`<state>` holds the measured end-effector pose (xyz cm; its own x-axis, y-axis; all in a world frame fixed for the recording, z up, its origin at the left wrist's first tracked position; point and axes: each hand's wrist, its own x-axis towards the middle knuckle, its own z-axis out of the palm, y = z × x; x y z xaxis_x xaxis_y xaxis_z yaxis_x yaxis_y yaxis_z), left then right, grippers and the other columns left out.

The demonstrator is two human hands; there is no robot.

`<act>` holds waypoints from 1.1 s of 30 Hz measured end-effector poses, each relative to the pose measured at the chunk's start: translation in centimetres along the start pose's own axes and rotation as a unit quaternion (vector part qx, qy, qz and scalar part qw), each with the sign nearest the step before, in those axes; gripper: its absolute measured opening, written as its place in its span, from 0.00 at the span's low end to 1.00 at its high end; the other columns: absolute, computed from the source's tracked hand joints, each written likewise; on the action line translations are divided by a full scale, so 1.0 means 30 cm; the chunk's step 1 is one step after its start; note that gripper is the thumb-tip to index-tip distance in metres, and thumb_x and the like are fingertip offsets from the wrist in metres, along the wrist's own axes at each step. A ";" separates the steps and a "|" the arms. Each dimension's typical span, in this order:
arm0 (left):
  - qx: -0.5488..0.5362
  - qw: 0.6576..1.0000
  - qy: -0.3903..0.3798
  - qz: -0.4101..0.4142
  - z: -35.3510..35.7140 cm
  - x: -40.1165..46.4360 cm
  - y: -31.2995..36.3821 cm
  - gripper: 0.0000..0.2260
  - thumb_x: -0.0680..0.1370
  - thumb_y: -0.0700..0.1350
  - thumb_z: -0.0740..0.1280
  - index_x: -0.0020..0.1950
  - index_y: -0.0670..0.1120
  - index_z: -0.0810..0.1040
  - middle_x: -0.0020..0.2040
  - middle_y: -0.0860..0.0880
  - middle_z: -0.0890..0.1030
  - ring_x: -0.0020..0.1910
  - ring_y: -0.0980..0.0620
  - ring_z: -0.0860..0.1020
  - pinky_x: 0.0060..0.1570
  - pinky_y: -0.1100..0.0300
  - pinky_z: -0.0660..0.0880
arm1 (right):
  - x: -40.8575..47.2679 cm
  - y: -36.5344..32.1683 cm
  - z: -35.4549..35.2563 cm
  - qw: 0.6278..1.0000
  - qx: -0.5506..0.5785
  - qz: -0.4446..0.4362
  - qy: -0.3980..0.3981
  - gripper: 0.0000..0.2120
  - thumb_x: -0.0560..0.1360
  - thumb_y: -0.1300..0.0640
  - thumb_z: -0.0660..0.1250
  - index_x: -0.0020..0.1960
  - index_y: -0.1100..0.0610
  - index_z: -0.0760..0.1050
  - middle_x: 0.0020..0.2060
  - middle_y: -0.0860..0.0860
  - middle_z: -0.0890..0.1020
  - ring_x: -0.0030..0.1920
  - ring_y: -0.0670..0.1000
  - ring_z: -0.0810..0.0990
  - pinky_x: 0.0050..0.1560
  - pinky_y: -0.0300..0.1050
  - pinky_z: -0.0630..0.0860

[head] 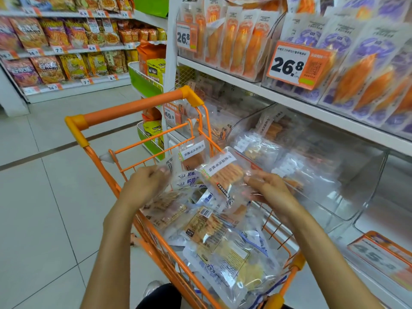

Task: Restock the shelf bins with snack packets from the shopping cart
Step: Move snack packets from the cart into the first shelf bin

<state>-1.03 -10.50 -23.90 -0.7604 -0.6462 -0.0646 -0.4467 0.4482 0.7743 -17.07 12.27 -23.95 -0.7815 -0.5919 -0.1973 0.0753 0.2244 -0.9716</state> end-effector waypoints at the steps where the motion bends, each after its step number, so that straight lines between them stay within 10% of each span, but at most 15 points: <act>1: -0.059 0.998 0.001 -0.004 -0.012 -0.005 0.008 0.12 0.78 0.57 0.61 0.52 0.52 0.78 0.49 0.47 0.80 0.51 0.47 0.77 0.56 0.52 0.73 | -0.005 0.007 -0.011 0.998 0.048 0.033 -0.007 0.08 0.78 0.61 0.64 0.55 0.59 0.79 0.36 0.49 0.85 0.34 0.45 0.82 0.38 0.38 0.79; 7: -0.325 0.943 -0.007 -0.072 -0.017 -0.002 0.056 0.10 0.82 0.48 0.59 0.54 0.46 0.77 0.50 0.45 0.78 0.47 0.47 0.78 0.50 0.52 0.75 | -0.029 -0.008 -0.025 0.958 0.271 0.087 -0.023 0.09 0.80 0.62 0.59 0.51 0.61 0.78 0.43 0.56 0.85 0.39 0.49 0.84 0.38 0.40 0.82; 14: -0.339 0.923 -0.122 -0.133 0.092 0.018 0.091 0.16 0.83 0.51 0.56 0.65 0.45 0.73 0.63 0.41 0.77 0.60 0.40 0.76 0.65 0.42 0.69 | -0.040 -0.007 -0.030 0.956 0.290 0.032 0.016 0.10 0.81 0.59 0.59 0.55 0.64 0.75 0.36 0.53 0.84 0.36 0.47 0.84 0.34 0.39 0.80; 18: -0.377 0.899 -0.165 -0.150 0.131 0.014 0.112 0.19 0.83 0.49 0.55 0.64 0.39 0.76 0.58 0.38 0.80 0.48 0.40 0.81 0.41 0.54 0.82 | -0.043 0.001 -0.042 0.977 0.208 0.015 0.034 0.12 0.80 0.55 0.61 0.44 0.56 0.81 0.38 0.52 0.85 0.38 0.47 0.83 0.44 0.41 0.80; 24: -0.458 0.844 -0.232 -0.156 0.124 0.012 0.097 0.14 0.81 0.47 0.58 0.55 0.42 0.80 0.43 0.45 0.84 0.31 0.50 0.78 0.26 0.63 0.77 | -0.051 0.002 -0.006 0.992 0.116 -0.019 0.043 0.19 0.69 0.52 0.73 0.56 0.61 0.79 0.48 0.52 0.86 0.50 0.49 0.84 0.54 0.44 0.77; 29: -0.492 0.812 -0.289 -0.126 0.129 0.003 0.109 0.19 0.76 0.57 0.63 0.52 0.44 0.84 0.47 0.42 0.82 0.38 0.48 0.78 0.37 0.60 0.76 | -0.055 -0.007 0.020 0.980 0.199 0.009 -0.014 0.13 0.73 0.59 0.70 0.57 0.59 0.77 0.48 0.54 0.85 0.49 0.52 0.84 0.43 0.44 0.81; 33: -0.604 0.734 -0.288 -0.120 0.179 -0.040 0.171 0.28 0.76 0.65 0.59 0.53 0.42 0.82 0.52 0.41 0.83 0.51 0.44 0.81 0.54 0.53 0.75 | -0.044 -0.002 0.053 0.953 0.285 -0.025 0.097 0.13 0.75 0.62 0.68 0.59 0.60 0.75 0.46 0.53 0.85 0.46 0.51 0.84 0.45 0.45 0.83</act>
<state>-4.92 -4.11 -23.23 -0.9565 -0.0932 -0.2765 -0.1214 -0.7346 0.6676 -15.07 11.80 -23.82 -0.8881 -0.4249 -0.1752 0.3170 -0.2902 -0.9030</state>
